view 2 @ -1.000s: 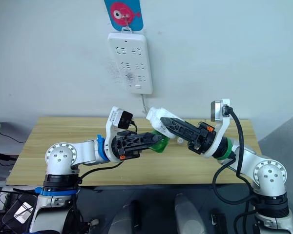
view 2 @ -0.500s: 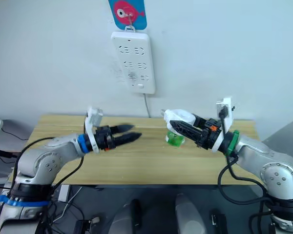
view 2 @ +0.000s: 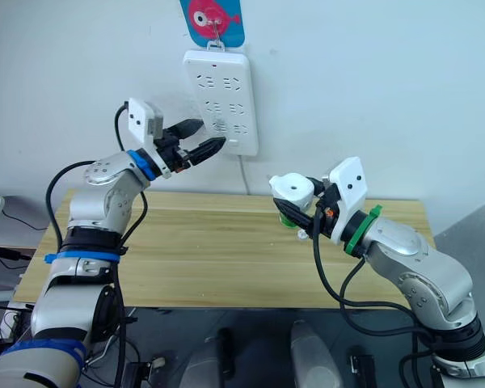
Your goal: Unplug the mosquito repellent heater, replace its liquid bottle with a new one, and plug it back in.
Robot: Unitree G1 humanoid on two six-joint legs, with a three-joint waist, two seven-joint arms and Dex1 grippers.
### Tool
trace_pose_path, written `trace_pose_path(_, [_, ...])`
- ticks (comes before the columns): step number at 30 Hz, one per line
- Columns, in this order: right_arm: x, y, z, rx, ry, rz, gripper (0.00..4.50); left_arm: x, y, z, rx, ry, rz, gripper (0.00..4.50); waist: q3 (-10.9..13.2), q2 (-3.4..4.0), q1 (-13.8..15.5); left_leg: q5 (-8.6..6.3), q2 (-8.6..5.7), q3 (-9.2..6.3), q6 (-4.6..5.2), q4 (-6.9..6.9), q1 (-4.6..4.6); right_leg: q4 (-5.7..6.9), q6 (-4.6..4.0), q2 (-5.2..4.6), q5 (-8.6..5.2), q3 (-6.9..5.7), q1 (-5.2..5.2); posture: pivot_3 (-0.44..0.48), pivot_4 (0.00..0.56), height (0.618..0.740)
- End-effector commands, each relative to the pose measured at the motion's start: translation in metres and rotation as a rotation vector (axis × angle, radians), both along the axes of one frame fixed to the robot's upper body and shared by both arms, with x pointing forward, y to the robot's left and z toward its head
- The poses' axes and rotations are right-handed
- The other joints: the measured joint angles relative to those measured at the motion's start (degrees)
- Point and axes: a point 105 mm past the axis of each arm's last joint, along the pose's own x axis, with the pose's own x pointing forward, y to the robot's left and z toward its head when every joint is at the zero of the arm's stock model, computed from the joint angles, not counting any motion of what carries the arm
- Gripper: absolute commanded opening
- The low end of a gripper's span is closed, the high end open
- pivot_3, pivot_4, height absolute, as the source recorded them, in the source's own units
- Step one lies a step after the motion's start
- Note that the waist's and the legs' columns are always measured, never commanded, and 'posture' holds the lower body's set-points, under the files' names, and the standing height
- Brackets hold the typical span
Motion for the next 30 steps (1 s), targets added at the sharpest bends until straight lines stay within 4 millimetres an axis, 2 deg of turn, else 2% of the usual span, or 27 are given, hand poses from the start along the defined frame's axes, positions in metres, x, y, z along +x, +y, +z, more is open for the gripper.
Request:
trace_pose_path(1, [-0.013, 0.008, 0.017, 0.011, -0.082, 0.054, 2.95, 0.001, -0.003, 0.013, 0.010, -0.057, -0.021, 3.85, 0.0, 0.00, 0.0, 0.00, 0.00, -0.05, 0.00, 0.00, 0.00, 0.00, 0.00, 0.01, 0.00, -0.04, 0.01, -0.306, 0.286, 0.724])
trace_pose_path(8, [-0.014, 0.011, 0.020, 0.035, -0.083, 0.077, 2.95, -0.007, -0.023, 0.019, 0.008, -0.051, -0.172, 3.85, 0.0, 0.00, 0.0, 0.01, -0.01, -0.08, -0.01, 0.10, -0.01, -0.01, 0.05, 0.00, -0.01, -0.05, 0.08, -0.301, 0.285, 0.724])
trace_pose_path(11, [-0.014, 0.012, 0.022, 0.048, -0.081, 0.085, 2.95, -0.008, -0.026, 0.021, 0.012, -0.055, -0.197, 3.85, 0.0, 0.00, -0.2, 0.01, 0.00, -0.10, -0.01, 0.08, 0.00, 0.01, 0.04, 0.01, 0.00, -0.06, 0.07, -0.299, 0.282, 0.724])
trace_pose_path(15, [-0.009, 0.015, 0.029, 0.076, -0.090, 0.083, 2.95, -0.008, -0.024, 0.021, 0.022, -0.057, -0.198, 2.94, 0.0, 0.00, -0.2, 0.01, 0.00, -0.17, -0.01, 0.04, 0.00, 0.03, 0.03, 0.02, 0.01, -0.14, 0.07, -0.299, 0.281, 0.724])
trace_pose_path(20, [0.011, 0.017, 0.044, 0.072, -0.138, 0.004, 2.95, -0.005, -0.020, 0.016, 0.058, -0.051, -0.163, 1.44, 0.0, 0.01, -0.2, 0.02, 0.00, -0.23, -0.02, 0.05, 0.00, 0.06, 0.01, 0.02, 0.02, -0.20, 0.09, -0.296, 0.276, 0.724])
trace_pose_path(26, [0.037, 0.026, 0.056, 0.036, -0.191, -0.082, 2.95, -0.005, -0.015, 0.013, 0.075, -0.043, -0.135, 1.37, 0.0, 0.01, -0.3, 0.03, 0.01, -0.37, -0.01, 0.33, 0.06, 0.06, 0.03, 0.00, 0.01, -0.37, 0.35, -0.289, 0.275, 0.724])
trace_pose_path(30, [0.046, 0.037, 0.058, 0.024, -0.207, -0.080, 2.95, -0.009, -0.012, 0.012, 0.081, -0.032, -0.129, 1.37, 0.0, 0.01, -0.3, 0.03, 0.02, -0.39, -0.01, 0.43, 0.06, 0.12, 0.02, 0.00, 0.01, -0.38, 0.36, -0.269, 0.274, 0.724])
